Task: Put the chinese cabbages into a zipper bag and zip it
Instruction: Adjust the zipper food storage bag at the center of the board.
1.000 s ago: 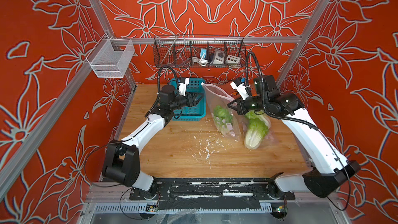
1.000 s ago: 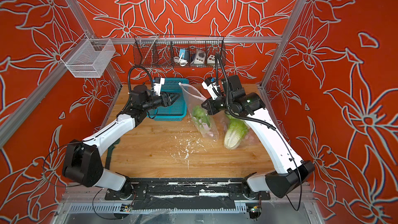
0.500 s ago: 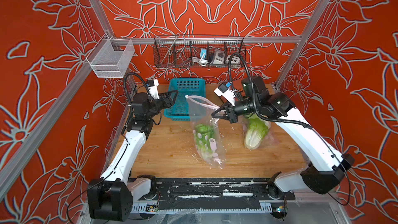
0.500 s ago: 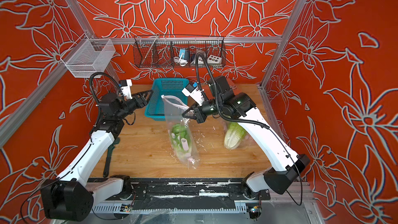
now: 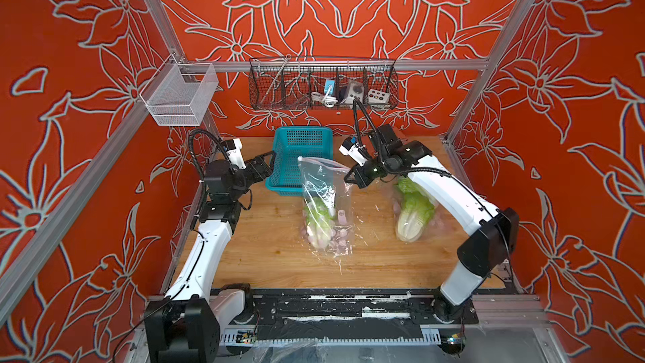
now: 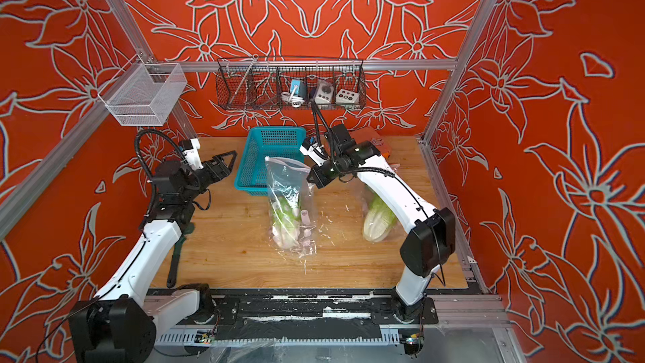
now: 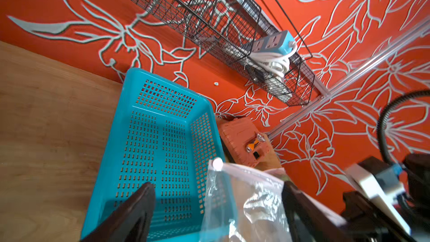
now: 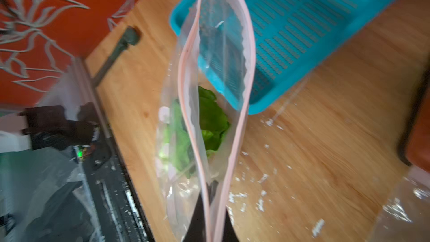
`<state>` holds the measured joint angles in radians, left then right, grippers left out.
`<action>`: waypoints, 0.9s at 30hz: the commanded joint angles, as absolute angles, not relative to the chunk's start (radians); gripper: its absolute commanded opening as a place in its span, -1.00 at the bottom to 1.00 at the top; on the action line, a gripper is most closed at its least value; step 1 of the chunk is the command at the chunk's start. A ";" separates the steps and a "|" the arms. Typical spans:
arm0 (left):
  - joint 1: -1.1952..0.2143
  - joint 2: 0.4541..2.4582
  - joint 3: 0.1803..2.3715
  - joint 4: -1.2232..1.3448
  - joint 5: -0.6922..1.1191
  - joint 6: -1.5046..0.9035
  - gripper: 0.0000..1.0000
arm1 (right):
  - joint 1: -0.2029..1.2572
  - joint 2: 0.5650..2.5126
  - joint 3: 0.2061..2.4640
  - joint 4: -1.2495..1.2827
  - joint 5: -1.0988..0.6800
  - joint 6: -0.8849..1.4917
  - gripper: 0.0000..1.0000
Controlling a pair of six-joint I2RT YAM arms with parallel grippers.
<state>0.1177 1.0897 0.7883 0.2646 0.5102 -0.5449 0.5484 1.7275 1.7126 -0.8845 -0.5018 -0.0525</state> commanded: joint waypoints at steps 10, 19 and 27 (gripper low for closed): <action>0.104 1.279 0.694 0.581 0.756 -0.582 0.60 | 0.510 1.794 1.825 -0.952 -0.305 -0.077 -1.00; 0.020 1.461 0.784 0.617 0.803 -0.533 0.44 | 0.439 1.775 1.731 -0.822 -0.368 0.020 -1.00; -0.051 1.631 0.899 0.596 0.827 -0.509 0.37 | 0.433 1.781 1.707 -0.796 -0.380 0.017 -1.00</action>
